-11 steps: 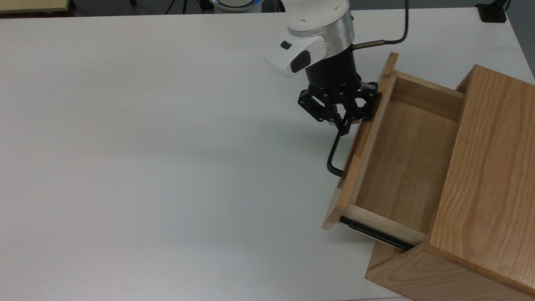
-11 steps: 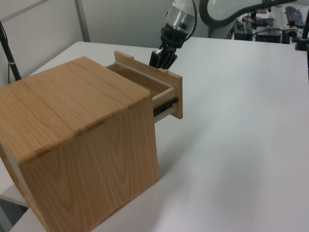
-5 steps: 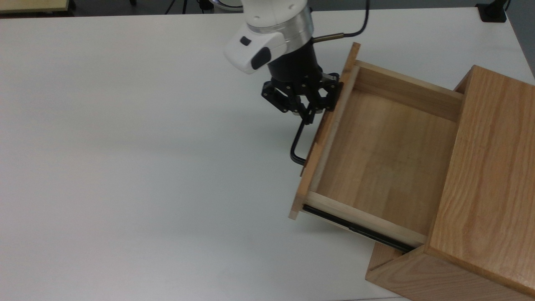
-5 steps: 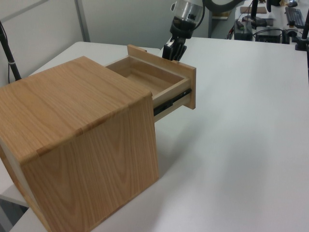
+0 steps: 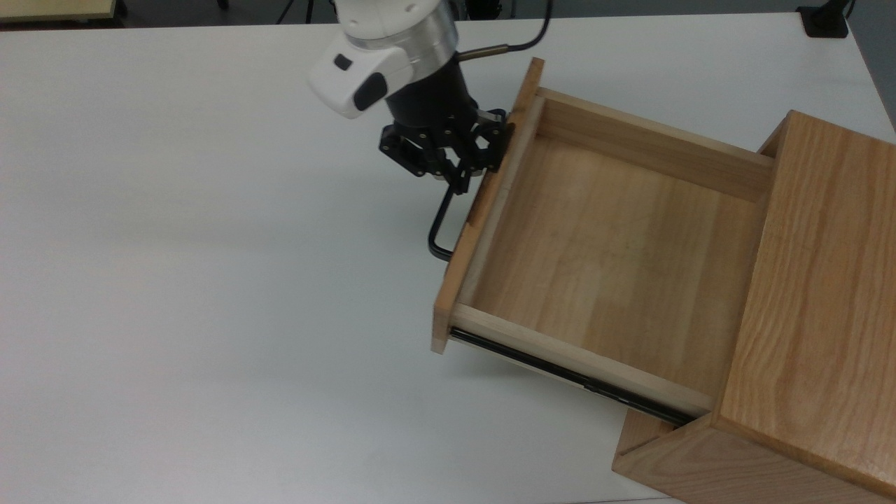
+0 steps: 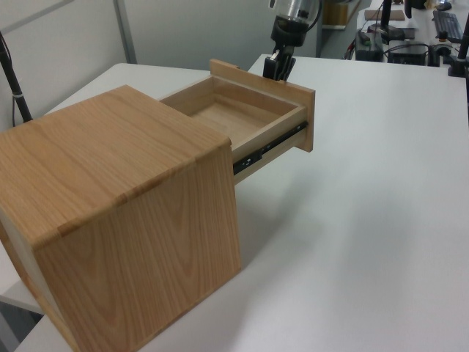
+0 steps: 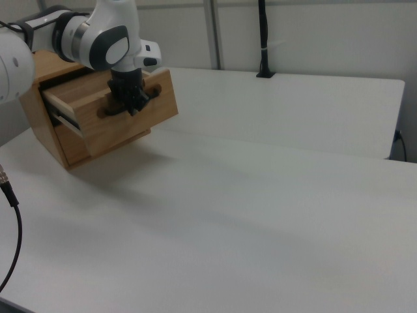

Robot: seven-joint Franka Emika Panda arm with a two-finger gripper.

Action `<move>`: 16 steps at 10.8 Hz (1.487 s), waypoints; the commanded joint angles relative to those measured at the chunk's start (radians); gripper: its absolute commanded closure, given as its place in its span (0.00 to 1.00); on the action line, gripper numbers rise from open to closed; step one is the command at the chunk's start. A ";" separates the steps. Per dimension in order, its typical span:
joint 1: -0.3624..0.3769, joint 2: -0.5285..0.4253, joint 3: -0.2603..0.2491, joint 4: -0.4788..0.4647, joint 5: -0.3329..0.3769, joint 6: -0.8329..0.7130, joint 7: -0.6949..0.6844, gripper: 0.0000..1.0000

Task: Open the drawer by sliding it
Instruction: 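Pull the gripped handle straight out, sliding the drawer open, then open the gripper, release the handle and lift away from the drawer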

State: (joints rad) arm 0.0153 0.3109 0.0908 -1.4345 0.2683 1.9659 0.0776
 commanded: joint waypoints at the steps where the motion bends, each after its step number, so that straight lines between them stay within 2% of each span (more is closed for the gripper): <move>1: -0.052 -0.065 -0.009 -0.049 -0.044 -0.045 -0.222 1.00; 3: -0.066 -0.067 -0.009 -0.049 -0.044 -0.056 -0.260 1.00; 4: -0.071 -0.064 -0.014 -0.050 -0.037 -0.056 -0.249 0.16; 5: -0.072 -0.067 -0.013 -0.050 -0.044 -0.064 -0.248 0.00; 8: -0.077 -0.099 -0.017 -0.041 -0.041 -0.127 -0.224 0.00; 9: -0.078 -0.137 -0.025 -0.041 -0.041 -0.148 -0.094 0.00; 10: -0.078 -0.173 -0.029 -0.043 -0.043 -0.180 -0.025 0.00; 13: -0.071 -0.280 -0.103 -0.043 -0.067 -0.359 -0.005 0.00; 14: -0.061 -0.306 -0.126 -0.044 -0.093 -0.401 0.002 0.00; 15: -0.040 -0.323 -0.132 -0.044 -0.153 -0.427 0.040 0.00; 16: -0.019 -0.334 -0.132 -0.050 -0.250 -0.426 0.057 0.00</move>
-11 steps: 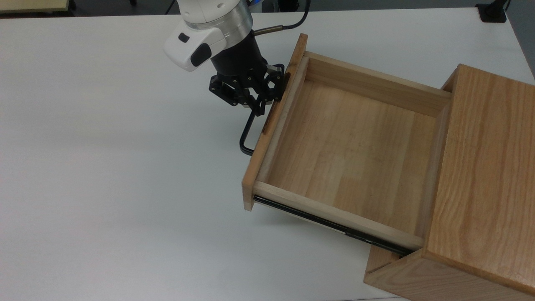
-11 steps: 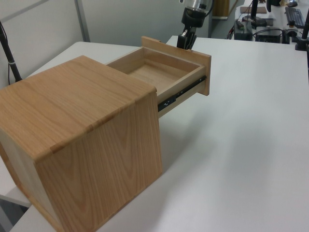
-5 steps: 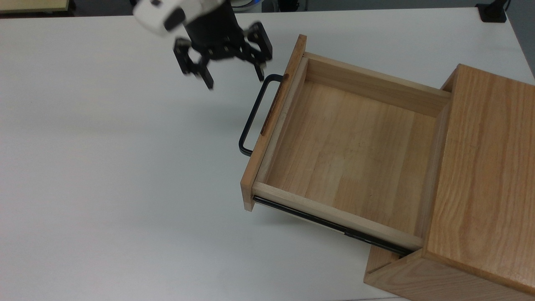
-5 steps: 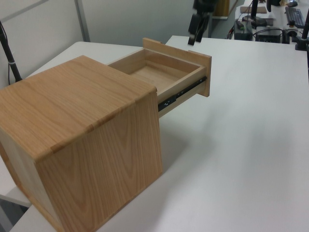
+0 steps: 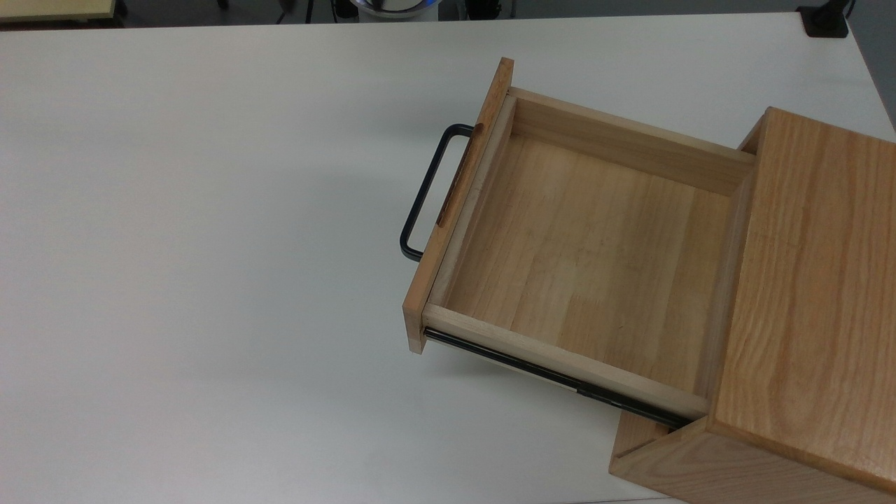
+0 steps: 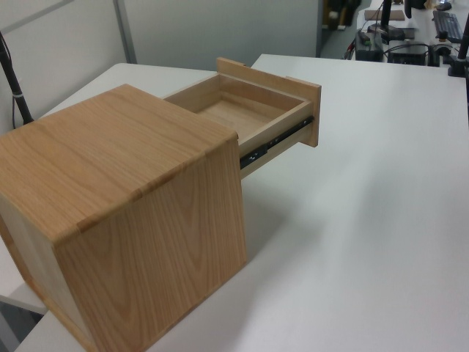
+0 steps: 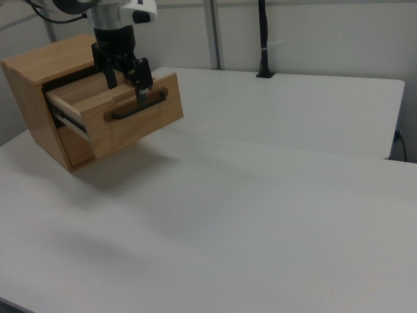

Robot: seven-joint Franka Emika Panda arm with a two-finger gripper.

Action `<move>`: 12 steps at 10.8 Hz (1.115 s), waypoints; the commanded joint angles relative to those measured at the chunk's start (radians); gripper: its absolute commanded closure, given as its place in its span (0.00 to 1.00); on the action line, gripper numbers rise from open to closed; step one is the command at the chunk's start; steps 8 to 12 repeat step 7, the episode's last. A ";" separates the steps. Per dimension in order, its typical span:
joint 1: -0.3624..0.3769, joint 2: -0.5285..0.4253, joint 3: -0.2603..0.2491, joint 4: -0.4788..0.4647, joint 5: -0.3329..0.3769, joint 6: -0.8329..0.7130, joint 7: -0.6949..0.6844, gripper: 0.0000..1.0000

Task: Open the drawer by sliding it
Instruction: 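Open the gripper, release the handle and lift away from the drawer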

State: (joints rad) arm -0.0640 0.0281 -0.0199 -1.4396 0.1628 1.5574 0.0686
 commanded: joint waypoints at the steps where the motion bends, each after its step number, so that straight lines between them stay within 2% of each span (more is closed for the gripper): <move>1: 0.070 -0.051 -0.022 -0.047 -0.188 -0.010 0.057 0.00; 4: 0.070 -0.082 -0.023 -0.132 -0.229 0.070 -0.074 0.00; 12: 0.070 -0.083 -0.022 -0.140 -0.230 0.064 -0.078 0.00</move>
